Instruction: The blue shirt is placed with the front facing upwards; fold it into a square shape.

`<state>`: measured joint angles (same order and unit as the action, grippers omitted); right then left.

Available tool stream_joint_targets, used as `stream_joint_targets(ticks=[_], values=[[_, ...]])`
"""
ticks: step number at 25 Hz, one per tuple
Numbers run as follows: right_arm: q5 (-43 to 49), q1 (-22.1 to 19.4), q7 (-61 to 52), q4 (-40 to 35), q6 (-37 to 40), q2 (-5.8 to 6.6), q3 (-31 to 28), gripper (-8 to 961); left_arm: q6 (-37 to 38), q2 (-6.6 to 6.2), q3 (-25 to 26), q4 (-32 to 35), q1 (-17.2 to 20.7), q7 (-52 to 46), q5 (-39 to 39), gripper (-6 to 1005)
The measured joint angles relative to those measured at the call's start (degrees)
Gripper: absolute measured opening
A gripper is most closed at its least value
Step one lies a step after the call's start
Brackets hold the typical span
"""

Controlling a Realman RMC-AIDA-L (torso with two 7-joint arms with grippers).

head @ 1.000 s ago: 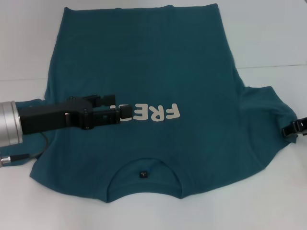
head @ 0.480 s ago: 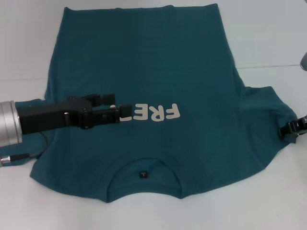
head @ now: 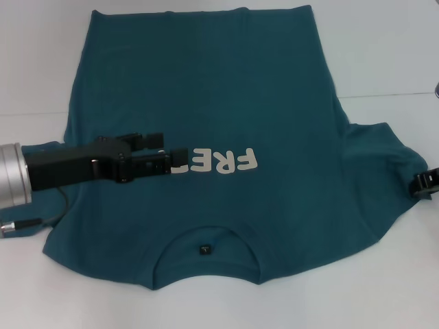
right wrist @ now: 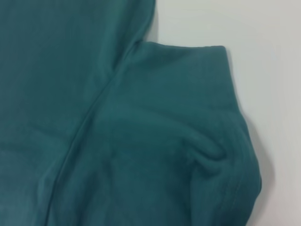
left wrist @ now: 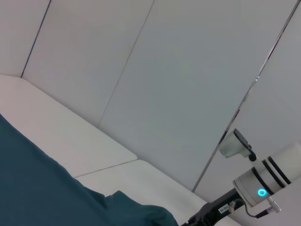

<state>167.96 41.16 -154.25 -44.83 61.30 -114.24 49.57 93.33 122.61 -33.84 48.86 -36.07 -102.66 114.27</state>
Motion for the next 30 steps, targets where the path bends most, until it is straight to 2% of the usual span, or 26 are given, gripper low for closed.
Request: stream_joint_targets(ticks=[5, 15, 19, 30], values=[[0.0, -0.1, 0.1, 0.0, -0.3, 0.02, 0.2, 249, 0.0, 0.0, 0.0, 0.0, 0.0, 0.0, -0.1, 875], [0.0, -0.7, 0.3, -3.2, 1.1, -0.11, 2.0, 46, -0.1, 0.0, 0.0, 0.0, 0.0, 0.0, -0.7, 876], [0.0, -1.4, 0.3, -7.1, 2.0, -0.19, 1.6, 43, 0.2, 0.0, 0.0, 0.0, 0.1, -0.3, -0.7, 875], [0.1, -1.6, 1.1, -8.3, 2.8, 0.19, 1.6, 43, 0.5, 0.25, 0.6, 0.0, 0.6, -0.5, -1.6, 876]])
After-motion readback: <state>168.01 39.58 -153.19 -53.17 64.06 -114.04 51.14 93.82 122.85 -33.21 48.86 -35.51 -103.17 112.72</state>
